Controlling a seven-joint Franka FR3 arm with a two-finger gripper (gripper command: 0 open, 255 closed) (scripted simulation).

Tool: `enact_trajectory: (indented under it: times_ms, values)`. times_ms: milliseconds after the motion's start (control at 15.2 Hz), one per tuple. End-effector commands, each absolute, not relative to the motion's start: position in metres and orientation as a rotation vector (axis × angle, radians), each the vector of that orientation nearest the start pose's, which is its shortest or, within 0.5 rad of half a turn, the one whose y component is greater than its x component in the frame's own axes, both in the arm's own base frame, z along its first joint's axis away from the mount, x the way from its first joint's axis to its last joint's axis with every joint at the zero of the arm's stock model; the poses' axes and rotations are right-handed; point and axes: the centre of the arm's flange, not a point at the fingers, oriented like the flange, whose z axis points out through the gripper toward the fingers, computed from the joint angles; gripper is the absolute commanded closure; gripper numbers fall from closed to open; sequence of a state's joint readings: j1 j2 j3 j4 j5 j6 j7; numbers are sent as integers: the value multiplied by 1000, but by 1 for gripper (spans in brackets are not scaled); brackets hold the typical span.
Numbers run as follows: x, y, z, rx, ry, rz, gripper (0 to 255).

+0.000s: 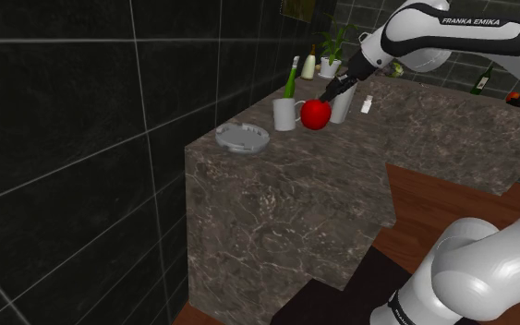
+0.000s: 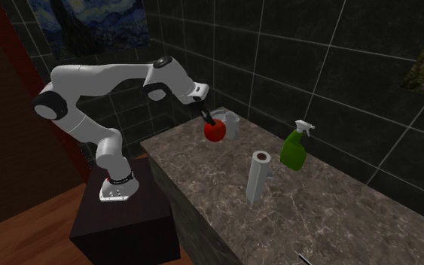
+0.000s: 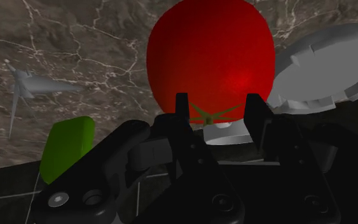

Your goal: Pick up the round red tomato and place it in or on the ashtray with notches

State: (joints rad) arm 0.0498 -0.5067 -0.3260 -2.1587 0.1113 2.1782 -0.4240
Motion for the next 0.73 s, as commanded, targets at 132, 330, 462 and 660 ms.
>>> enact_trajectory:
  times_ms: [132,330,462,660]
  values:
    - [421,-147,661,-2939,-156,-841,255]
    - [421,-147,677,-2939,-156,-841,255]
    - [427,-136,681,-2939,-156,-841,255]
    - [443,-101,691,-2939,-156,-841,255]
